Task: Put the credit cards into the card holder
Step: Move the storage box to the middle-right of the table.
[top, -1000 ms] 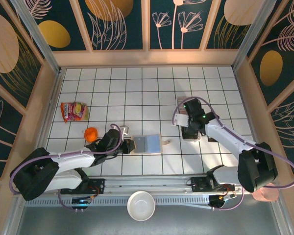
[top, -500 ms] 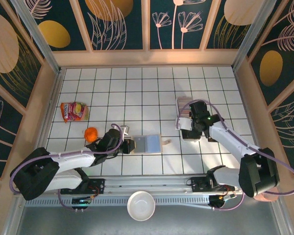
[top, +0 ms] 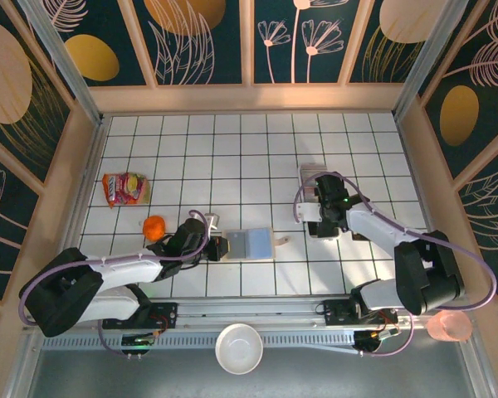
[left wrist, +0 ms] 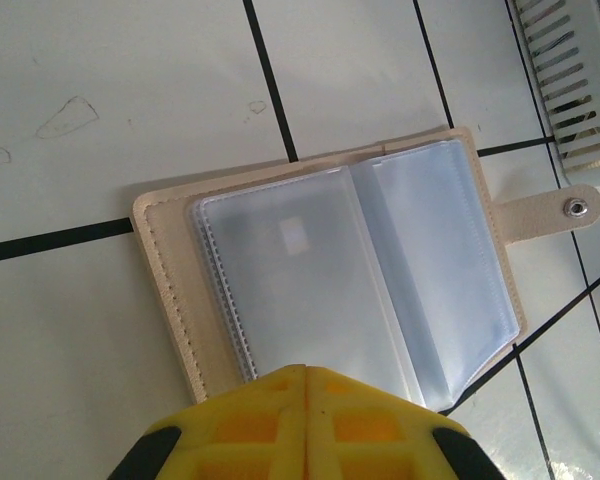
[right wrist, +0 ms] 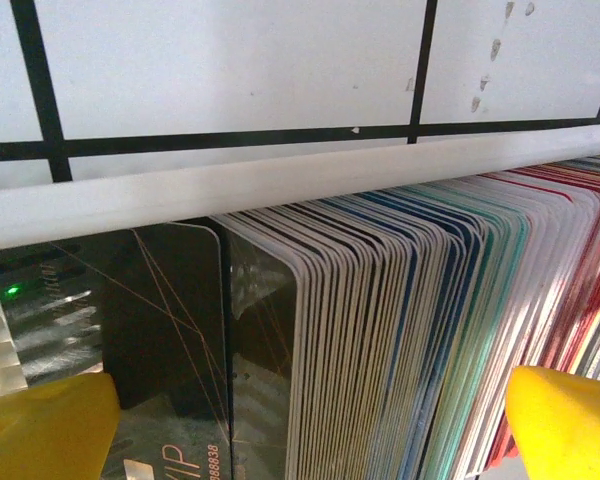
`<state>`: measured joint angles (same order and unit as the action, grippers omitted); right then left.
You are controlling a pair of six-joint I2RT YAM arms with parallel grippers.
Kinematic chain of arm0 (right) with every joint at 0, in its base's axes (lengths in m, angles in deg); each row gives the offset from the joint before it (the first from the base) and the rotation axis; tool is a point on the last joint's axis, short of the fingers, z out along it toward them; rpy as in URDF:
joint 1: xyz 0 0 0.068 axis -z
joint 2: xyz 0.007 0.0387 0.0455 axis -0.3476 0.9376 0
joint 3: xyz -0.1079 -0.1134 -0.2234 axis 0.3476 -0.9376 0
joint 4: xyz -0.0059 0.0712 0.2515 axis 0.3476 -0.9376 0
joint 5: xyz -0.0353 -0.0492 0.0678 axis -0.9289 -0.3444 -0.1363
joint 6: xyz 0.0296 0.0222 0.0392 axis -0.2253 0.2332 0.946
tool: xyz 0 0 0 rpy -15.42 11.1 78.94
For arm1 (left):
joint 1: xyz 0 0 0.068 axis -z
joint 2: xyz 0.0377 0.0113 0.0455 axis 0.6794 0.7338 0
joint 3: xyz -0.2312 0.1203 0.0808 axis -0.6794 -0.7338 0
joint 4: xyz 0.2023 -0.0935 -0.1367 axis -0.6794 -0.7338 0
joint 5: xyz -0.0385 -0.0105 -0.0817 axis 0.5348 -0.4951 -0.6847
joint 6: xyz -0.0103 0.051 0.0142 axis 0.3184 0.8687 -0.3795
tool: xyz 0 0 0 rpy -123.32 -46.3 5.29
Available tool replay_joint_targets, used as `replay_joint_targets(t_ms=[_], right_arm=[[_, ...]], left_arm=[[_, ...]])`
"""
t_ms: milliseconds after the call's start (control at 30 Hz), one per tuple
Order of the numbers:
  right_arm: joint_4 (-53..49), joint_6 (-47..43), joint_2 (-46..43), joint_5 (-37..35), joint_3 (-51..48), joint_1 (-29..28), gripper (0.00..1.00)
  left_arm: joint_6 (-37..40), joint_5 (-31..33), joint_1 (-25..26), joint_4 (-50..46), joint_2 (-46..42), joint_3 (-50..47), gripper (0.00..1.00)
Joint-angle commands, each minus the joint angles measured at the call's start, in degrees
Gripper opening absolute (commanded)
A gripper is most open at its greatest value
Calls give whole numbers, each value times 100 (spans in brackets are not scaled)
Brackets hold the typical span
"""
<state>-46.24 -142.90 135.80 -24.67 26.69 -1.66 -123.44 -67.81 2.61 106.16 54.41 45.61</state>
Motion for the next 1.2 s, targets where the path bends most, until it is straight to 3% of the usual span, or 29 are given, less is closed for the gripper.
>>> replay_joint_targets(t_ms=[0, 167, 333, 700, 933, 1033, 1167], right_arm=[[709, -314, 167, -362, -100, 82, 99], [989, -356, 279, -459, -9, 91, 99], [1016, -448, 220, -482, 59, 98, 87], [858, -559, -224, -412, -65, 91, 72], [636, -541, -296, -370, -3, 99, 71], [542, -458, -340, -333, 62, 100, 79], [-277, -215, -489, 7, 567, 284, 80]], left_arm=[[116, -21, 29, 134, 88, 91, 6], [121, -39, 25, 161, 148, 87, 6], [91, -39, 29, 202, 148, 55, 6], [55, -69, 29, 205, 177, 96, 5], [23, -107, 25, 272, 282, 109, 4], [20, -131, 28, 291, 303, 111, 3], [53, -77, 23, 221, 247, 117, 3]])
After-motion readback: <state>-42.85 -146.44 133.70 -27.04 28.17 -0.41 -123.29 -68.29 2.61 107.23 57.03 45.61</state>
